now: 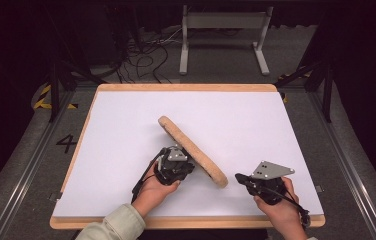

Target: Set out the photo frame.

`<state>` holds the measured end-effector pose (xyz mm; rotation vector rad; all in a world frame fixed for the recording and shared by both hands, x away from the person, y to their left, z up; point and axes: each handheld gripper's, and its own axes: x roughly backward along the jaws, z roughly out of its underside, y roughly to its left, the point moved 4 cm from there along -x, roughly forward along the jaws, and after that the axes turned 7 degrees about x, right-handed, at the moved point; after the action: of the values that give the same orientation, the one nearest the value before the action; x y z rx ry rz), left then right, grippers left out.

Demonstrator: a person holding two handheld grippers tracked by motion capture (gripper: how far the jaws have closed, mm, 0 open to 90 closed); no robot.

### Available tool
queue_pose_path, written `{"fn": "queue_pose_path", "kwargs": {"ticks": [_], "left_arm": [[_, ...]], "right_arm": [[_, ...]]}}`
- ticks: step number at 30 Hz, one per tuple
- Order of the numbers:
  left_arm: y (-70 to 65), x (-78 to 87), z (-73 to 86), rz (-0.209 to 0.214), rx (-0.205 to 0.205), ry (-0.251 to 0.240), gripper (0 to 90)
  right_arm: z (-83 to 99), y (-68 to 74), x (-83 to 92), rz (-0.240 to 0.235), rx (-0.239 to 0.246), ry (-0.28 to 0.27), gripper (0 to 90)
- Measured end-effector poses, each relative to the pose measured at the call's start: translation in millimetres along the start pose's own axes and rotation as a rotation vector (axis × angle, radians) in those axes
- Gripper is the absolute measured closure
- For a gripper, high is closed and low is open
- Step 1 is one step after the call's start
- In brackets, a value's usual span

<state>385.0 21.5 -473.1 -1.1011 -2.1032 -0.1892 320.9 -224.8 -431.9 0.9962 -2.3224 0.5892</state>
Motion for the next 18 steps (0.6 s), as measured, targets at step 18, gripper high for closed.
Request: {"fn": "queue_pose_path", "kwargs": {"ticks": [18], "left_arm": [[15.0, 57.2, 28.3, -0.04, 0.04, -0.045, 81.6]], "right_arm": [[-15.6, 35.3, -25.6, -0.13, 0.089, 0.019, 90.0]]}}
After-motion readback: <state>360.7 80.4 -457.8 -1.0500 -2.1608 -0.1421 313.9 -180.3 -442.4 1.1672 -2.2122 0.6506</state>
